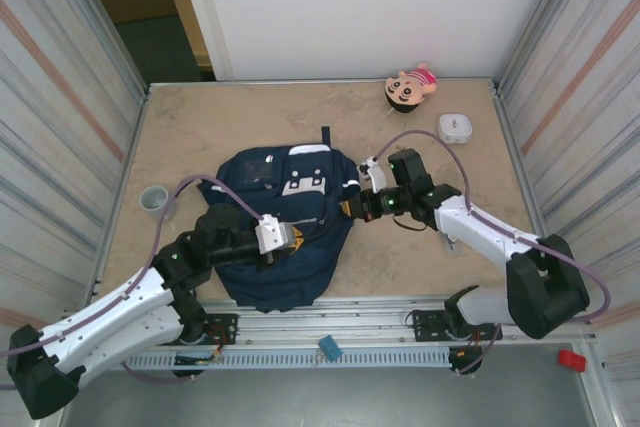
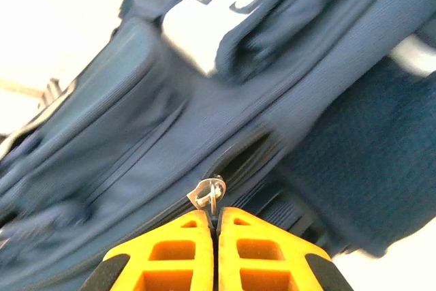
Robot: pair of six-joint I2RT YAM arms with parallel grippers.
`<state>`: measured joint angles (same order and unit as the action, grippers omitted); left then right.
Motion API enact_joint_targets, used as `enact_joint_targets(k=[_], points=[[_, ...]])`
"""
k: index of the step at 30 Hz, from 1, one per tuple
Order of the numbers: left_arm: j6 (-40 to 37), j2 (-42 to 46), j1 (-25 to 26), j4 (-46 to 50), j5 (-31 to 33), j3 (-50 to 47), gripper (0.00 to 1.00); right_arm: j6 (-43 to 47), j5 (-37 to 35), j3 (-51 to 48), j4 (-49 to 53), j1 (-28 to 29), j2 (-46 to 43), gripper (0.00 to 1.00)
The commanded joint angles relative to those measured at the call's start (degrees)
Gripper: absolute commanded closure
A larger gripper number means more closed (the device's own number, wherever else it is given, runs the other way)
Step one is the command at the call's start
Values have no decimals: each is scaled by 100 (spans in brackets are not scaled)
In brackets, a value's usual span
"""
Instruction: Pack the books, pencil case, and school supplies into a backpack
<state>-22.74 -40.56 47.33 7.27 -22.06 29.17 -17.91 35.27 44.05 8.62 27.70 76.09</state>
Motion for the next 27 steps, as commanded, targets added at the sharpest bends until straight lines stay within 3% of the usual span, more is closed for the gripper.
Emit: enact_joint_targets(k=[1,8,12,13,14,16,17,20,27], points=[[-133,149,4,-6,-676,392,100,-443,-1024,349,-247,-481,378,100],[-152,53,-1,-120,-863,447,100,-818,-1780,783,-413,-632,1194,100],[-139,-95,3,-137,-719,441,98,-977,-1495,832,-701,-705,1340,100],[-97,-123,1,-157,-570,432,89,-1000,-1394,817,-758,-689,1301,100],[-18,-141,4,-166,-364,440,73,-1020,-1361,795,-767,-679,1216,94],[125,-137,3,-119,163,466,48,-1064,-1508,687,-727,-683,959,77],[195,-122,4,-57,481,480,41,-1084,-1560,615,-685,-703,777,68],[223,-67,4,420,1045,617,29,-1127,-1520,374,-518,-736,193,53],[-404,-506,12,1873,1615,1150,22,-1266,-1161,-381,-420,-400,-1020,48]])
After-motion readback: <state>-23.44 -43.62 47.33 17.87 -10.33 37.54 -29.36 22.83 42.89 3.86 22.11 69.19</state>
